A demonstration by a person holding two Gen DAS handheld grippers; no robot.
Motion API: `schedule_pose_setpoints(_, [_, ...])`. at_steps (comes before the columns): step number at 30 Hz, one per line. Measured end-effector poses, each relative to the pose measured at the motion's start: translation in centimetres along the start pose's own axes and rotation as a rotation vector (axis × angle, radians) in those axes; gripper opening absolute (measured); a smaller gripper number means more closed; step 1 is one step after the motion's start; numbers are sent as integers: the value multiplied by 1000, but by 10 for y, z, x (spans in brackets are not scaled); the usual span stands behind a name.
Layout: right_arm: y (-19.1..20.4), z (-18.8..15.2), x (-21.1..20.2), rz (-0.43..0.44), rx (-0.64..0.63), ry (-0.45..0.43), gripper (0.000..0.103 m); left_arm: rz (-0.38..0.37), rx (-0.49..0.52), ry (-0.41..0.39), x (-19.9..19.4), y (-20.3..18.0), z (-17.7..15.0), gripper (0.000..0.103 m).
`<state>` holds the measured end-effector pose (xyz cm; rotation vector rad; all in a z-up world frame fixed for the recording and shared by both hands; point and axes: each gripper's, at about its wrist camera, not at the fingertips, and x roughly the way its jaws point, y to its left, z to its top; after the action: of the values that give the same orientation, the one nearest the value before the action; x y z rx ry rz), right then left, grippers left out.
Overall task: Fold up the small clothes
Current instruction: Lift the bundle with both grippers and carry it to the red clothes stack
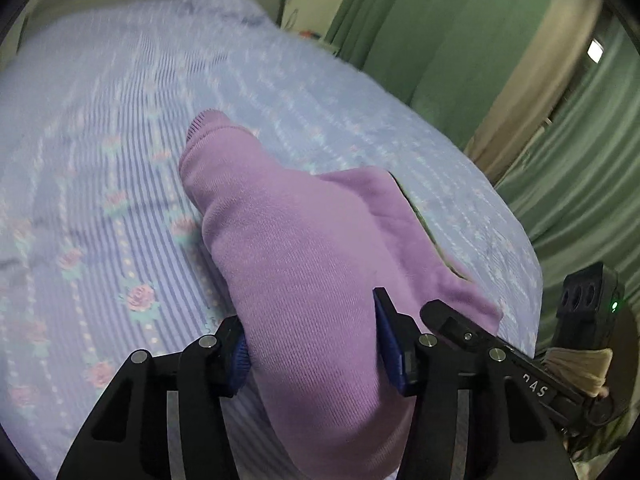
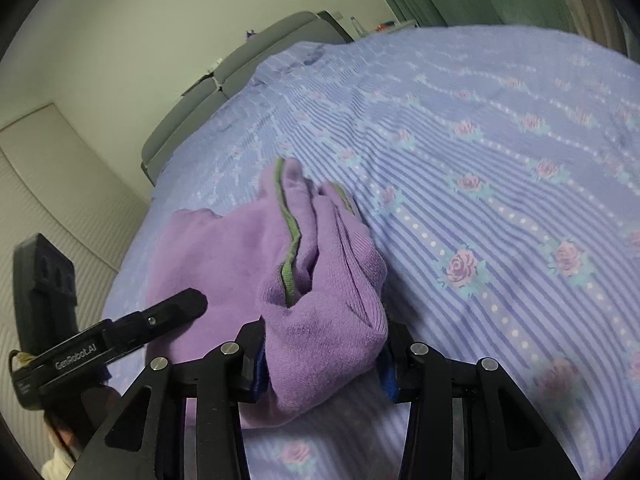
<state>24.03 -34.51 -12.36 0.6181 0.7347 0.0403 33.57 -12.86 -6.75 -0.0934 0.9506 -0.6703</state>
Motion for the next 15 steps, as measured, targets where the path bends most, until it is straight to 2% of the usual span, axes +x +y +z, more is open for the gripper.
schedule_pose_setpoints(7, [35,-4,-52,33,-71,-54,43,62,99,-113,-63,-27,-1,53])
schedule_pose_setpoints(15, [89,-18,-106,100,-166,-102,43,114,125,-236,-144,-36,-22,53])
